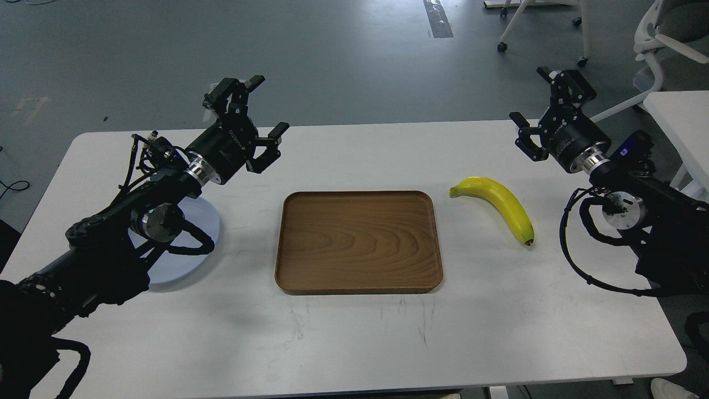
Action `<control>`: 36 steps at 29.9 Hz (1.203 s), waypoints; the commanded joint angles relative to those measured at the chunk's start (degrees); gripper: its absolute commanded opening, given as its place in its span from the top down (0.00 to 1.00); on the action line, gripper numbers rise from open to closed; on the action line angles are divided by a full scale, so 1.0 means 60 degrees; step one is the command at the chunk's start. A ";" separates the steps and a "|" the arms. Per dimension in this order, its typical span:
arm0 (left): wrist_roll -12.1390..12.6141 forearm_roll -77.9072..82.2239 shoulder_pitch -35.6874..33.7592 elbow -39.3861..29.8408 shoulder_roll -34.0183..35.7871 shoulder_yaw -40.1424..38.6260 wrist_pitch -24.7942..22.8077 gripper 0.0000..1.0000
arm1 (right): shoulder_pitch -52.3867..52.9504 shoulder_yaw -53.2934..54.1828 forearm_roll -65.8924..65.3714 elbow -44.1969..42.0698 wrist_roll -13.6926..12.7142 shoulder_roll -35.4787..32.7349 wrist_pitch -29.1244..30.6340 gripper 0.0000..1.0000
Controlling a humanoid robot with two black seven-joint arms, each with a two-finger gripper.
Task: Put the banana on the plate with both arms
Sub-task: 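Reach the left gripper down to the rim of the light blue plate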
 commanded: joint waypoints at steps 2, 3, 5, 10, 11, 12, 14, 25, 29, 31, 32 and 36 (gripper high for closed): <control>-0.0022 0.0030 0.0002 0.0001 0.0049 0.0029 0.0006 0.00 | 0.0000 -0.0002 -0.0003 0.0014 0.0000 -0.0042 -0.0003 0.00; -0.0008 0.0030 0.0002 0.0001 0.0064 0.0058 0.0006 0.00 | 0.0015 -0.0002 -0.0003 0.0015 0.0000 -0.0042 -0.0003 0.00; 0.0021 0.0030 -0.0012 0.0001 0.0093 0.0073 0.0006 0.00 | 0.0015 -0.0002 0.0011 0.0015 0.0000 -0.0057 -0.0003 0.00; -0.0022 0.0030 -0.0100 0.0001 0.0166 0.0058 -0.0126 0.00 | 0.0015 -0.0002 -0.0003 0.0029 0.0000 -0.0115 -0.0003 0.00; -0.0008 0.0030 -0.0130 0.0001 0.0181 0.0073 -0.0141 0.00 | 0.0015 -0.0002 -0.0003 0.0029 0.0000 -0.0115 -0.0003 0.00; -0.0022 0.0030 -0.0159 0.0001 0.0312 0.0102 -0.0184 0.00 | 0.0029 -0.0002 -0.0003 0.0029 0.0000 -0.0115 -0.0003 0.00; 0.0007 0.0044 -0.0188 -0.0014 0.0590 0.0146 -0.0208 0.00 | 0.0030 -0.0002 -0.0018 0.0044 0.0000 -0.0115 -0.0003 0.00; -0.0022 0.3771 -0.0525 -0.3215 0.3091 0.0117 -0.0208 0.00 | 0.0073 -0.0237 -0.0135 0.0117 0.0000 -0.0261 -0.0003 0.00; -0.0037 0.6821 -0.0760 -0.4992 0.4383 0.0102 -0.0208 0.00 | 0.0088 -0.0251 -0.0135 0.0117 0.0000 -0.0349 -0.0003 0.00; -0.0022 0.7876 -0.0760 -0.5446 0.4764 0.0102 -0.0208 0.00 | 0.0088 -0.0251 -0.0135 0.0132 0.0000 -0.0349 -0.0003 0.00; -0.0022 0.8824 -0.0760 -0.5826 0.5143 0.0117 -0.0208 0.00 | 0.0088 -0.0251 -0.0135 0.0132 0.0000 -0.0364 -0.0003 0.00; -0.0052 1.1568 -0.0628 -0.6269 0.6083 0.0161 -0.0200 0.00 | 0.0044 -0.0266 -0.0135 0.0176 0.0000 -0.0364 -0.0003 0.00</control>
